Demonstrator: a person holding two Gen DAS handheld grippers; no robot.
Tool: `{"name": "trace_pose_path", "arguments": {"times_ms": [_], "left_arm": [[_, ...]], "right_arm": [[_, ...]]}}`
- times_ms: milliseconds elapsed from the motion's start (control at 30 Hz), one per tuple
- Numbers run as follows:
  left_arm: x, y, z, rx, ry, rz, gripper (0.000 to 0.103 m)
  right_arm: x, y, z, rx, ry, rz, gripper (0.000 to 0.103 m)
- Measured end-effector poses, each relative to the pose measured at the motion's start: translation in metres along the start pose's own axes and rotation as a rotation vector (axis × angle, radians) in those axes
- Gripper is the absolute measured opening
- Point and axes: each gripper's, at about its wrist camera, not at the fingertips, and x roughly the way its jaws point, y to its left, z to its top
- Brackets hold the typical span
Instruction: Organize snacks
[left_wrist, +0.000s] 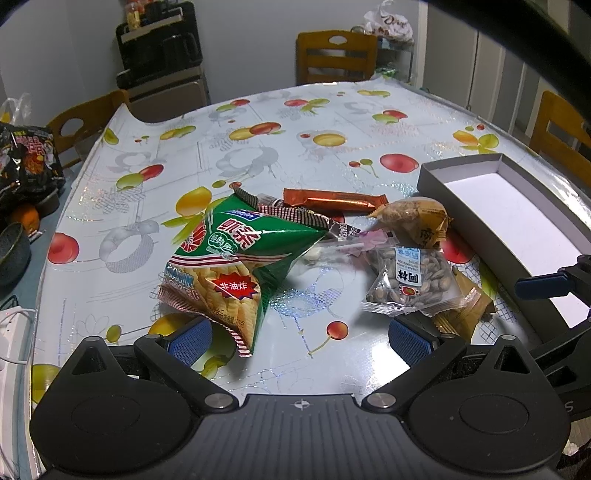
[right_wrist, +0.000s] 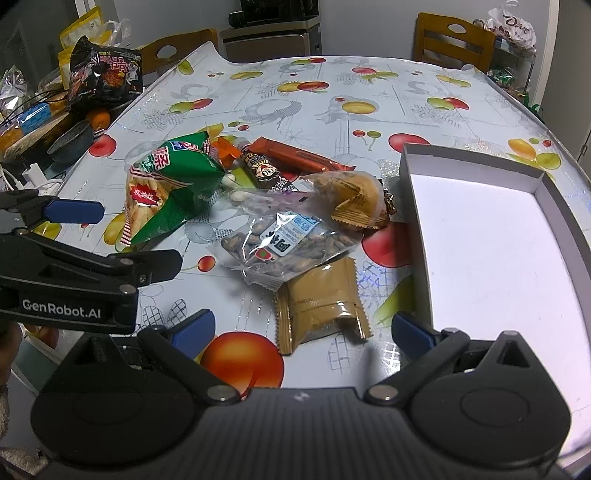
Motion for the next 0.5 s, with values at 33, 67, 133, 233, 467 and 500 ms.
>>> {"name": "trace_pose_path", "arguments": {"times_ms": [33,67,133,233,467,500], "left_arm": [[0.0001,-0.0001,-0.0001,0.001,0.0,0.0,0.103],[0.0014,-0.0023,-0.0002,0.003,0.002,0.002,0.103],[0.0033,-0.0059,-0.0009,0.009,0.006,0.005,0.103],[0.0031,-0.006,-0.0012,0.015,0.012,0.012,0.103],[0.0038,-0.0061,-0.0007,0.03,-0.019,0.029,0.103],[0.0039,-0.0062,-0.0005,0.028,-0.019,0.027,0.103]], "right_arm": [[0.0003,-0.0005,-0.0002,0.001,0.001,0.0,0.103],[0.0006,-0.001,-0.0004,0.003,0.001,0.001,0.103],[0.0009,-0.0017,-0.0006,0.006,0.003,0.001,0.103],[0.0013,-0.0021,-0.0006,0.008,0.004,0.003,0.103],[0.002,-0.0033,-0.0011,0.01,0.006,0.006,0.103],[0.0021,-0.0035,-0.0011,0.011,0.006,0.006,0.103]]}}
